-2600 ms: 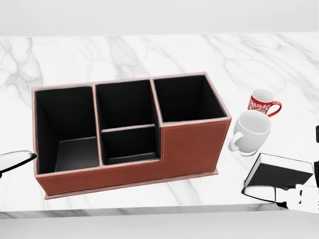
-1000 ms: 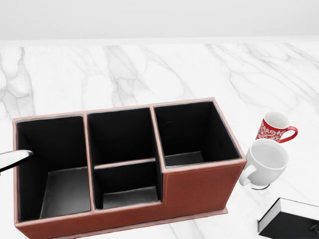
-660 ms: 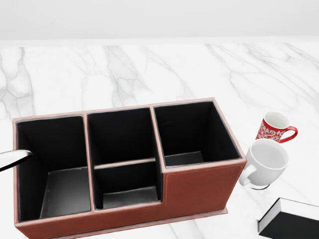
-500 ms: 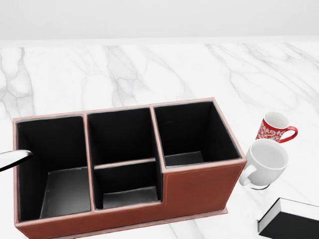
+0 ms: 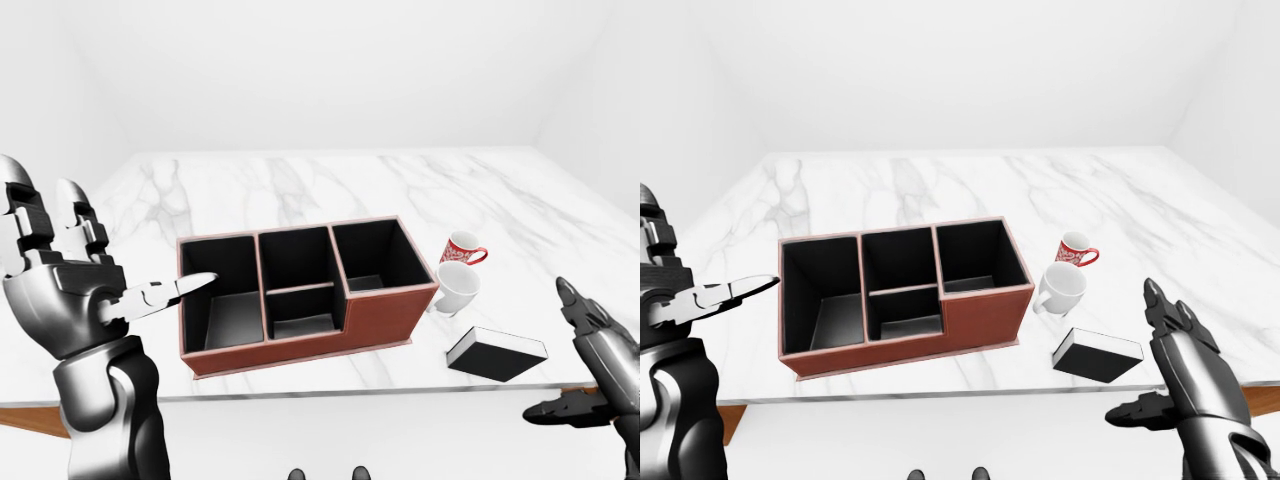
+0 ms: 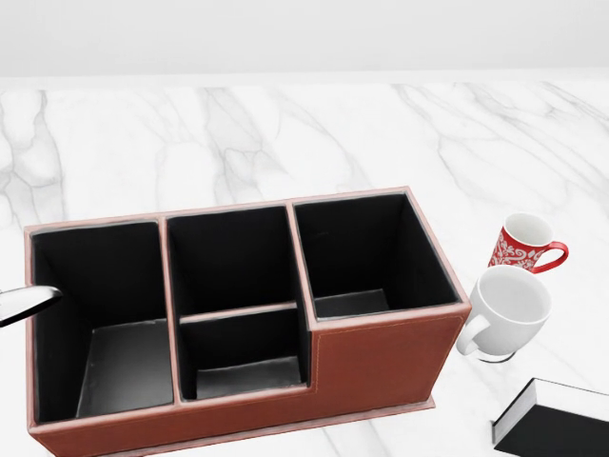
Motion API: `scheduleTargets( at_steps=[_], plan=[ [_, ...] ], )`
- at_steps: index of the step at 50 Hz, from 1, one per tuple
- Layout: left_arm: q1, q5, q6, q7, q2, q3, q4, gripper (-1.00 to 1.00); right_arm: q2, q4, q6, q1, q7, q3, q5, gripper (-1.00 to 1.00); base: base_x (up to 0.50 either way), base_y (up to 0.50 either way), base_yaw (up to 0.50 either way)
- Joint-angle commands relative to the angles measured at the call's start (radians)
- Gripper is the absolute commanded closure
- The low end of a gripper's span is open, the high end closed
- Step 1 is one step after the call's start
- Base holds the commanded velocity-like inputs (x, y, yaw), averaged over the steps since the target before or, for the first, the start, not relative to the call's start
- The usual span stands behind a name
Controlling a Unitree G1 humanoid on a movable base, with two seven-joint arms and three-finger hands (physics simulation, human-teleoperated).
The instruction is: Pick up the book and place it in the right compartment of the caddy.
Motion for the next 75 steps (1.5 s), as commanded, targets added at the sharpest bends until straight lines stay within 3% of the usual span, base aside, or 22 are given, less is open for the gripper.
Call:
scheduleTargets(
  at_steps=[1, 22, 75],
  plan=[
    [0.002, 0.008, 0.000, -0.003, -0.002, -0.006, -0.003, -1.00, -0.071, 0.099, 0.013, -0.037, 0.000, 0.052, -0.066, -1.00, 0.00, 0.00, 0.00],
    [0.000, 0.012, 0.000, -0.003, -0.003, -0.006, -0.016, -1.00, -0.163, 0.249, 0.013, -0.098, 0.000, 0.115, -0.150, -1.00, 0.00, 0.00, 0.00],
    [0.003, 0.027, 0.000, -0.007, -0.010, -0.021, -0.003, -1.00, -0.308, 0.623, 0.013, -0.237, 0.000, 0.279, -0.156, -1.00, 0.00, 0.00, 0.00]
  ],
)
